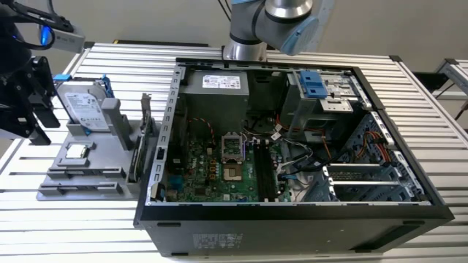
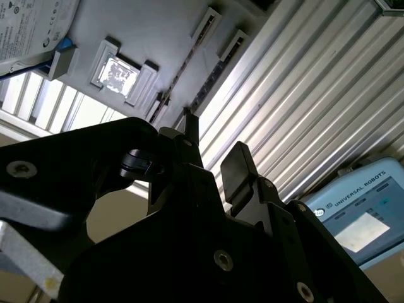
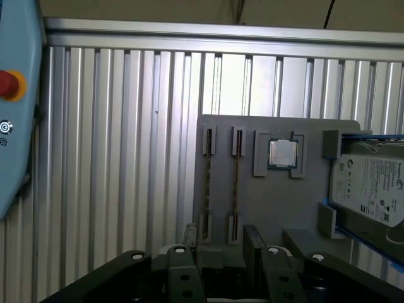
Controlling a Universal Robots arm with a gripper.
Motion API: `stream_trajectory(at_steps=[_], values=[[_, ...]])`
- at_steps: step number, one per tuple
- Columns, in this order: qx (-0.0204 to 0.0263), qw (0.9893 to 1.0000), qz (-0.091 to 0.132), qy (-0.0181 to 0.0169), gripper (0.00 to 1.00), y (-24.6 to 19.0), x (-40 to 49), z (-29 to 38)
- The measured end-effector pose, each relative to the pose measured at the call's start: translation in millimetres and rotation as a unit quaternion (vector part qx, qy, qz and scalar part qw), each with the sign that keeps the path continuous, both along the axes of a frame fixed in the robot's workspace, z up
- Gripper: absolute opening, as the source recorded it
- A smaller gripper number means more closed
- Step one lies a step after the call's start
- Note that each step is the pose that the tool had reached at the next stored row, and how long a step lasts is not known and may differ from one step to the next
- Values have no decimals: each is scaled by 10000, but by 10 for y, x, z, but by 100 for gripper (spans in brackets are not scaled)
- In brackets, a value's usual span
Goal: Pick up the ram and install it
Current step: 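Pick up the ram and move it above insertion slot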
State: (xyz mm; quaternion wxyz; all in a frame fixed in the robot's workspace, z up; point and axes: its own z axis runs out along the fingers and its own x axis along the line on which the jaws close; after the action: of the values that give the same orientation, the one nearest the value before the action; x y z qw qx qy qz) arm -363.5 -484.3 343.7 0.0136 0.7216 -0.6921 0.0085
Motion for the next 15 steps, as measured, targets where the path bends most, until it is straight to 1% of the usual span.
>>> stream_trajectory(at_steps=[11,15], values=[[0,10000,0,0,100,0,0,-27],[0,10000,0,-1,100,0,0,-51]])
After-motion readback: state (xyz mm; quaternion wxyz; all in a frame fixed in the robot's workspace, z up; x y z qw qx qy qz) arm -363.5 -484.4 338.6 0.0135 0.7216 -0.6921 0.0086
